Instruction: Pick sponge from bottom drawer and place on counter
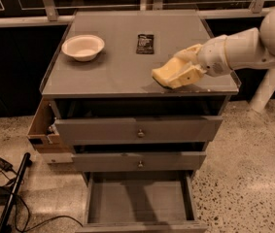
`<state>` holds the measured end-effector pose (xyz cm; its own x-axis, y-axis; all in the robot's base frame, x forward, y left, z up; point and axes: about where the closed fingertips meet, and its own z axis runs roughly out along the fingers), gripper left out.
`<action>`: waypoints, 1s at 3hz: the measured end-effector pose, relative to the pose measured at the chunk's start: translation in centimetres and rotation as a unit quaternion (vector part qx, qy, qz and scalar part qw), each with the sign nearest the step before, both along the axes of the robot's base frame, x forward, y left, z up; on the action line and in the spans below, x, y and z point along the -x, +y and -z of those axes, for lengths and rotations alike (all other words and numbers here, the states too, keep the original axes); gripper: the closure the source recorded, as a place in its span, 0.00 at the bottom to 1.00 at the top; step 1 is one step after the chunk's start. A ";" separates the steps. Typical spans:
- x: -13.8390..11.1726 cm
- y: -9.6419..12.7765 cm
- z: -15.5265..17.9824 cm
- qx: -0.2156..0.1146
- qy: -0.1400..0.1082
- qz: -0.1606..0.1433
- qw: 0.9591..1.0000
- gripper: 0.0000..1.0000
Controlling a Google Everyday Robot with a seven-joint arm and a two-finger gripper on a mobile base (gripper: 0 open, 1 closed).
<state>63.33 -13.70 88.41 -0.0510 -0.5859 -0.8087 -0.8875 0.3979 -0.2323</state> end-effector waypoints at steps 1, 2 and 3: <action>-2.2 0.8 0.5 0.007 0.023 0.001 1.000 1.00; -4.1 1.3 1.8 0.012 0.047 0.005 0.999 1.00; -5.3 1.6 3.4 0.008 0.061 0.009 0.998 1.00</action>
Offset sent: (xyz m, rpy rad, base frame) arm 0.0545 0.0117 -0.0214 -0.0344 0.1245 -0.0248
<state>68.66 -12.06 85.04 -0.1597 -0.5971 -0.7862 -0.9022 0.4115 -0.1293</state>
